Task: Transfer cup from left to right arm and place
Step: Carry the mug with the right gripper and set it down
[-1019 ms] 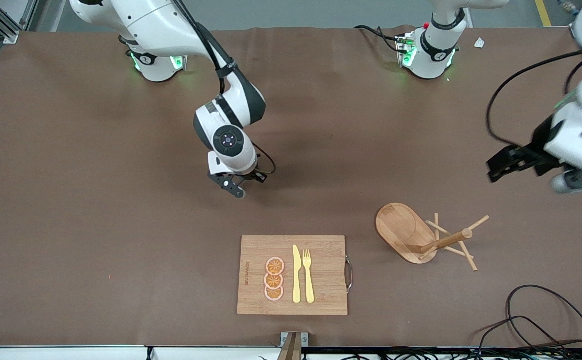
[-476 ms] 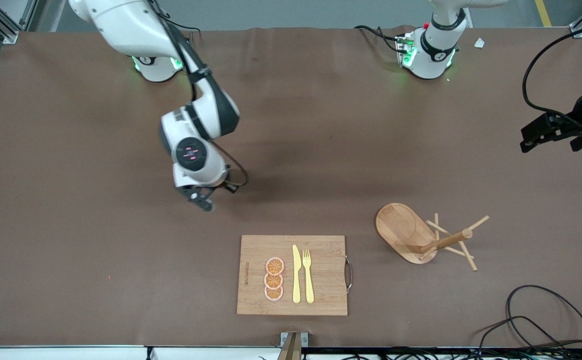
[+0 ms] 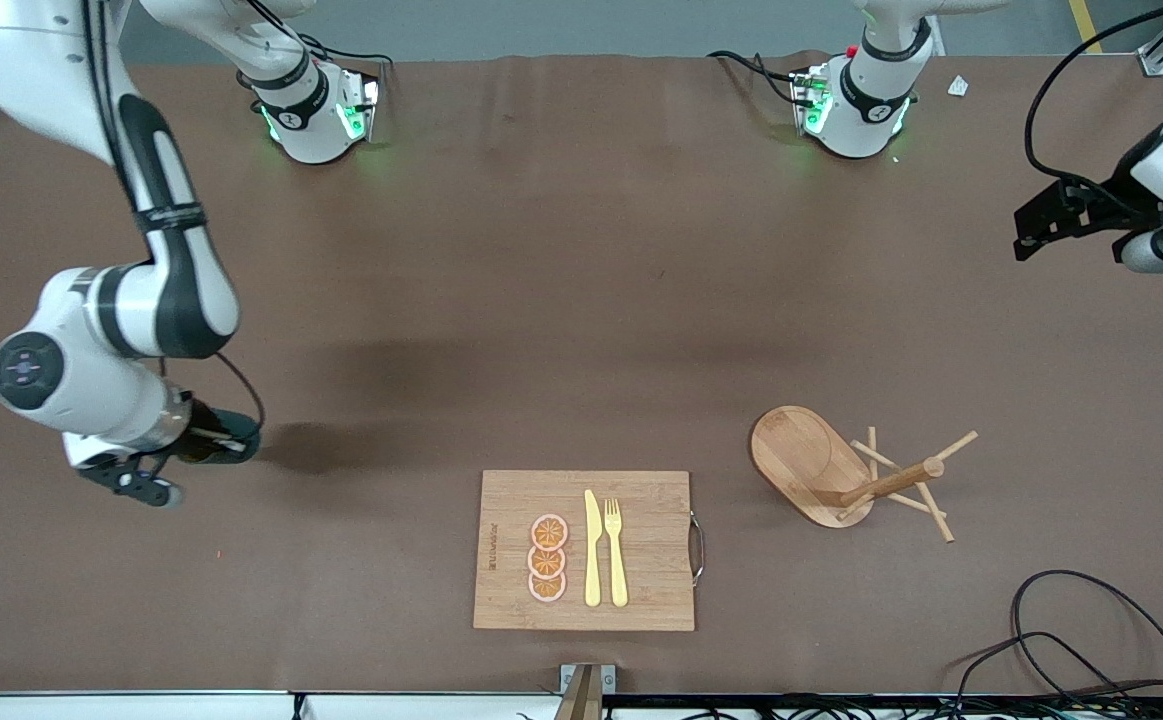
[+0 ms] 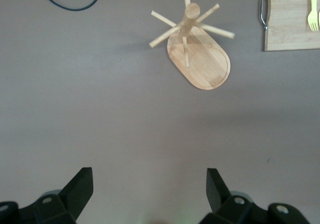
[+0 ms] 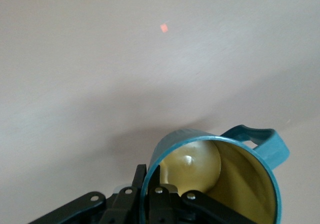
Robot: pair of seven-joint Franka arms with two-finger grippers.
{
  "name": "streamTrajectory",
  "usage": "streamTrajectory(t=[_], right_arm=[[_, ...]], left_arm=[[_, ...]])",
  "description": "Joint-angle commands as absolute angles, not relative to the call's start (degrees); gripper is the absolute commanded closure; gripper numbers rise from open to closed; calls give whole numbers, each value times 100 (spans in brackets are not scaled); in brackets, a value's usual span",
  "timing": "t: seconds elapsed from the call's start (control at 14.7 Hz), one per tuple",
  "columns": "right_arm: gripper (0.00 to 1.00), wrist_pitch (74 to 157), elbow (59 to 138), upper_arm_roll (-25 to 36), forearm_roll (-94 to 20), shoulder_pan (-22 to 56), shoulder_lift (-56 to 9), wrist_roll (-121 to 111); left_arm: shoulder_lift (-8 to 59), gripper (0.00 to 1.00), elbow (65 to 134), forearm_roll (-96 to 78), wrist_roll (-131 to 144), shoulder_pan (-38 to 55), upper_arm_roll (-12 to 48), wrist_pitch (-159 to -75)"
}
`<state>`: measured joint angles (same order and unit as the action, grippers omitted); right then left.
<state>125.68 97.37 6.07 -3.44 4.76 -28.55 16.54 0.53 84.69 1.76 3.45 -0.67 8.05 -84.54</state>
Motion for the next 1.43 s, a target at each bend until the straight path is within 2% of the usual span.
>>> streamTrajectory(t=[0.0,0.14,0.27,0.34,0.41,0.54,0.61,0.88,1.22,1.36], right_arm=[[98,12989,9703,448,-395,282,-3268,1293],[97,13078,9729,440,-422,168,-3383,1257],[87,13061,9729,439,-448,184,-3401,1257],[76,13052,9721,439,-448,202,-3401,1257],[63,13026,9686,448,-422,246,-3384,1257],[25,13025,9511,448,-343,229,-3340,1187],[0,13025,9475,448,-343,211,-3305,1039],[0,12404,9352,457,-352,193,-2551,687],[0,10427,9211,466,-256,220,-1120,-270],[0,9821,9237,387,1004,473,-565,-326]], left_arm=[[-281,0,8806,44,229,-158,853,-8552],[-281,0,8912,53,229,-158,861,-8787],[-307,0,8991,53,229,-158,861,-8921],[-308,0,8991,53,229,-167,861,-8921],[-334,0,8991,53,229,-167,861,-8921],[-378,0,9000,62,229,-158,861,-8921],[-378,0,8991,62,229,-158,861,-8921],[-387,0,8983,141,237,-149,861,-8868],[-378,0,8956,141,237,-150,861,-8877],[-378,0,8930,149,237,-141,861,-8868]])
